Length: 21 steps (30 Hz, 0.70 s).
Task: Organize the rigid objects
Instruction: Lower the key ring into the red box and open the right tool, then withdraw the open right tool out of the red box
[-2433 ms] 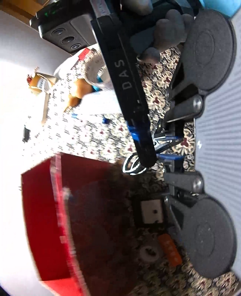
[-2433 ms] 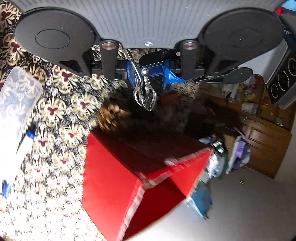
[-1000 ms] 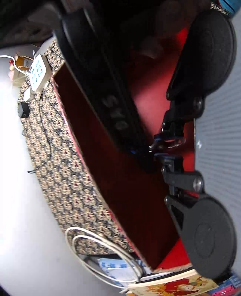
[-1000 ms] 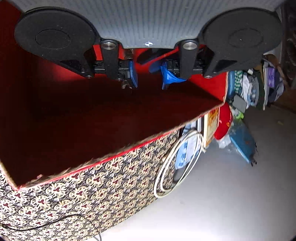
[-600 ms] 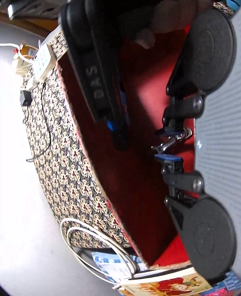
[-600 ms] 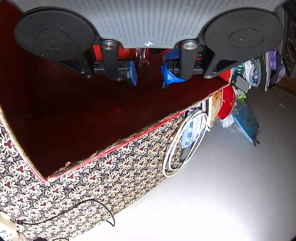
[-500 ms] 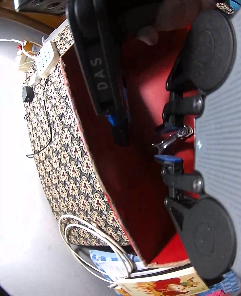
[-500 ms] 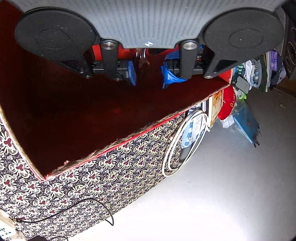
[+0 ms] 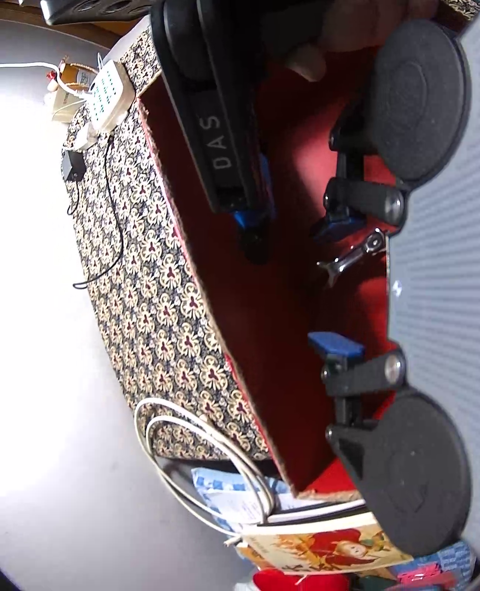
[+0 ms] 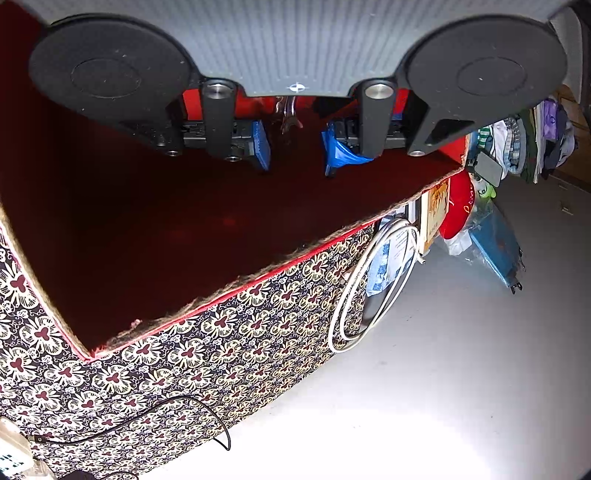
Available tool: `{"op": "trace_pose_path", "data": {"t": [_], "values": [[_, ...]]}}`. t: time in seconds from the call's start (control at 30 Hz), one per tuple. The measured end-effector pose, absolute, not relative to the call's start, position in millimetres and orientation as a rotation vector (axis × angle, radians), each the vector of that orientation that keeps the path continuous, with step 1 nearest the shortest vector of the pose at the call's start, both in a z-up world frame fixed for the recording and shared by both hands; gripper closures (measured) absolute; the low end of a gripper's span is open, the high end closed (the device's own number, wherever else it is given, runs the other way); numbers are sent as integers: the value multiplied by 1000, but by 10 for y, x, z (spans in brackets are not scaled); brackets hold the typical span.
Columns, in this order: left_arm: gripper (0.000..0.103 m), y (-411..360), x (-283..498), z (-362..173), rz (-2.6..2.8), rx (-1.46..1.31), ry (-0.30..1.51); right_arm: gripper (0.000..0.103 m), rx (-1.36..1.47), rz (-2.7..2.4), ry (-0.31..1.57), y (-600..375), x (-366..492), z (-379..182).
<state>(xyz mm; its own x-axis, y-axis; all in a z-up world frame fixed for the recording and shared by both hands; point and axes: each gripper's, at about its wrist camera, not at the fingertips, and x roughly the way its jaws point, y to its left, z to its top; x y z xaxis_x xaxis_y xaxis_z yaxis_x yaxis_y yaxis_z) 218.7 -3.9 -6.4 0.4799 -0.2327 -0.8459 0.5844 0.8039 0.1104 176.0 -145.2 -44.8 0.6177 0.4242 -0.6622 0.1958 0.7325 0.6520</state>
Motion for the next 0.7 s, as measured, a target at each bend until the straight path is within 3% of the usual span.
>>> {"op": "trace_pose_path", "data": {"t": [0.7], "values": [[40,73,1879,278,-256,391,833,87,596,149,817,-1381,1333,51]]}}
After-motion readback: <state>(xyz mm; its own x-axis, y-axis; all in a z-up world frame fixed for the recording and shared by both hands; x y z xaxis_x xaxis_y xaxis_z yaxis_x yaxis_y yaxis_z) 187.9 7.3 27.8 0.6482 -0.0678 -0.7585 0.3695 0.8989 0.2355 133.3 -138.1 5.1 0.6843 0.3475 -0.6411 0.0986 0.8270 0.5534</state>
